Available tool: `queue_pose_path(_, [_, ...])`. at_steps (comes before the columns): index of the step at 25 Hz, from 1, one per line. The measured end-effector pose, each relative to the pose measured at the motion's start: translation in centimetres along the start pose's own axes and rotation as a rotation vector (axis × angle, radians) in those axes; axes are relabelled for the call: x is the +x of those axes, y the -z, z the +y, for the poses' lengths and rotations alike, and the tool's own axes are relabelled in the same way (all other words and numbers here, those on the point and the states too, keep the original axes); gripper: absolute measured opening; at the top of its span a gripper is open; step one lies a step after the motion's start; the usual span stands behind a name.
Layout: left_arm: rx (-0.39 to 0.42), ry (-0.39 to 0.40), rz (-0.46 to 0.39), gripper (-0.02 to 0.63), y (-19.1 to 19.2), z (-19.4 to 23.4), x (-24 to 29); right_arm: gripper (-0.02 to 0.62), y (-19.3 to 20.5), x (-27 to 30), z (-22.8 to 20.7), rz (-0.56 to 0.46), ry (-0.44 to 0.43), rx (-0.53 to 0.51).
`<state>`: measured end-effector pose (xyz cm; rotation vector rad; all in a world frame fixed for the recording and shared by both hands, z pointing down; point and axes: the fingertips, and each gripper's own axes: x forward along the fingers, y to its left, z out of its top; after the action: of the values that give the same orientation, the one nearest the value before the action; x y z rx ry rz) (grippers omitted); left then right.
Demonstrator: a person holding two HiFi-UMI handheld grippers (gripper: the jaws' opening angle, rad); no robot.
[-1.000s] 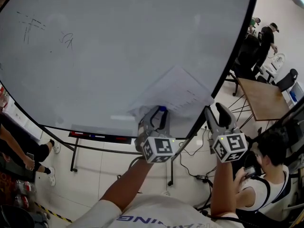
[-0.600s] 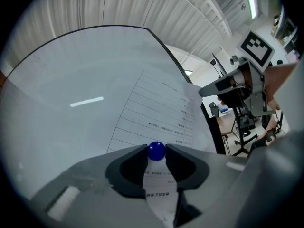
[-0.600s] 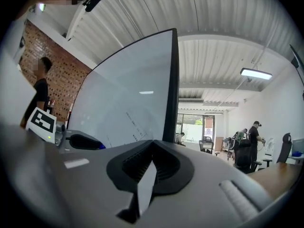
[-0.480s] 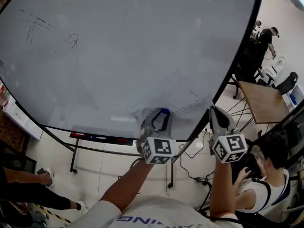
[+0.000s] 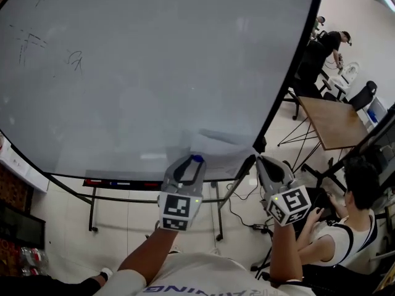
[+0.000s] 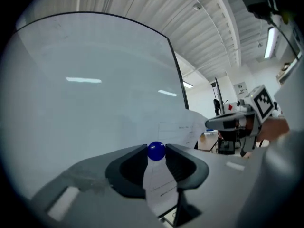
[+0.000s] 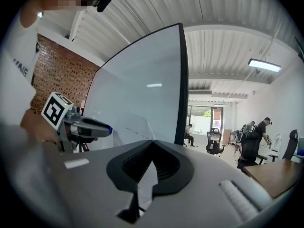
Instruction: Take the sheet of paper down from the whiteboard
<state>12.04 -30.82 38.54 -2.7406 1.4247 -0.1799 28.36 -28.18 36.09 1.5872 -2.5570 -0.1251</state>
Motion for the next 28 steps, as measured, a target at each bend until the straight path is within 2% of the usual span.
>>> queue_pose_path(3, [-0.086,-0.014,0.015,0.128,1.0,1.3,-2.3,0.008,2.3,-1.4,0.1,0.032,0.016,0.053])
queue_pose_path(8, [-0.167,-0.070,0.032,0.127,2.7,4.5,-6.4,0.008,5.3,-4.3,0.7,0.043,0.038,0.142])
queue_pose_path(11, [-0.175,-0.091,0.028,0.127,3.4,6.1,-7.9,0.008,6.5,-5.5,1.5,0.048,0.042,0.147])
queue_pose_path(14, [-0.185,-0.078,0.015,0.127,3.9,6.8,-8.7,0.008,6.9,-6.0,2.3,0.044,0.052,0.142])
queue_pose_path(20, [-0.186,-0.037,-0.006,0.127,3.5,6.5,-9.0,0.008,5.5,-6.2,3.6,0.025,0.047,0.086])
queue_pose_path(28, [-0.190,-0.005,0.009,0.127,3.7,6.1,-9.3,0.008,5.1,-7.0,4.1,0.034,0.064,0.080])
